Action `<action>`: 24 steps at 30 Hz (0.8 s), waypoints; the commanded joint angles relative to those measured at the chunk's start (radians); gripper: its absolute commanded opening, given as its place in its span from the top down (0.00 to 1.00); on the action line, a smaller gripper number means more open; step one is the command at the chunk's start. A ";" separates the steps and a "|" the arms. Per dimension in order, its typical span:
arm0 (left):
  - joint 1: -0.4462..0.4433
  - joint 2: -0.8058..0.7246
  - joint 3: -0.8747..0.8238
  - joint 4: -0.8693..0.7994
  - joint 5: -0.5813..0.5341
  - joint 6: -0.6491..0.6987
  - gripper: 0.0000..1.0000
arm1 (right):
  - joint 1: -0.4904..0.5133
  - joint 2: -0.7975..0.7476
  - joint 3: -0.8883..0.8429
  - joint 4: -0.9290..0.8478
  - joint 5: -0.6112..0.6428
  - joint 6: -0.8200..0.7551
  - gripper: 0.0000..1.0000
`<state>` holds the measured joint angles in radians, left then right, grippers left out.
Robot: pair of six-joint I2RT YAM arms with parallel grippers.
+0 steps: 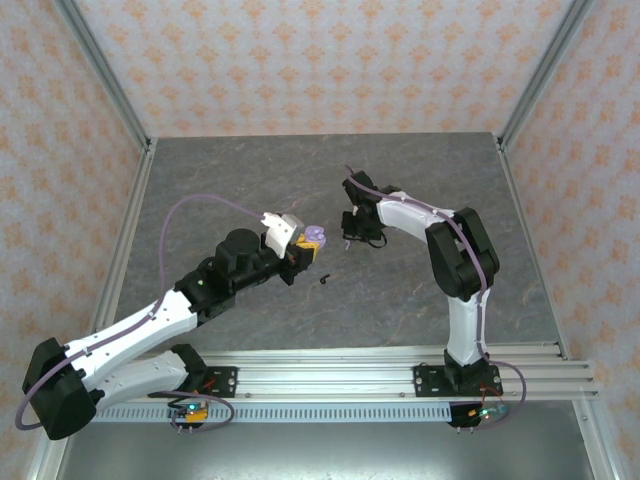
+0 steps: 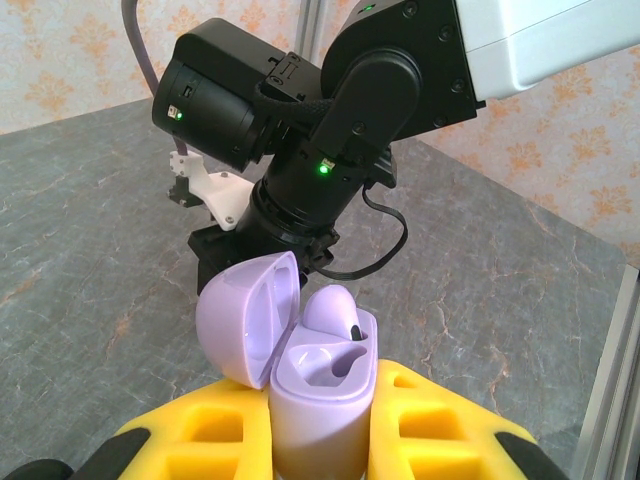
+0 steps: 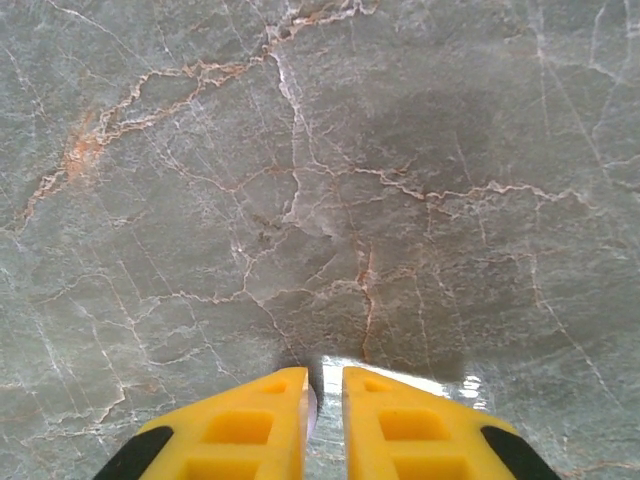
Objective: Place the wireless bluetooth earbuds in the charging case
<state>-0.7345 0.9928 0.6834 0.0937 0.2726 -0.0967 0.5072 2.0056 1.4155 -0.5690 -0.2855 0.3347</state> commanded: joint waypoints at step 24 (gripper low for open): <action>-0.006 -0.019 -0.016 0.013 -0.001 -0.002 0.90 | 0.054 0.000 0.105 -0.122 0.071 0.001 0.67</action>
<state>-0.7345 0.9924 0.6777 0.0937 0.2726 -0.0994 0.5518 1.9984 1.4807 -0.6365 -0.2680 0.3359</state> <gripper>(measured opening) 0.186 0.326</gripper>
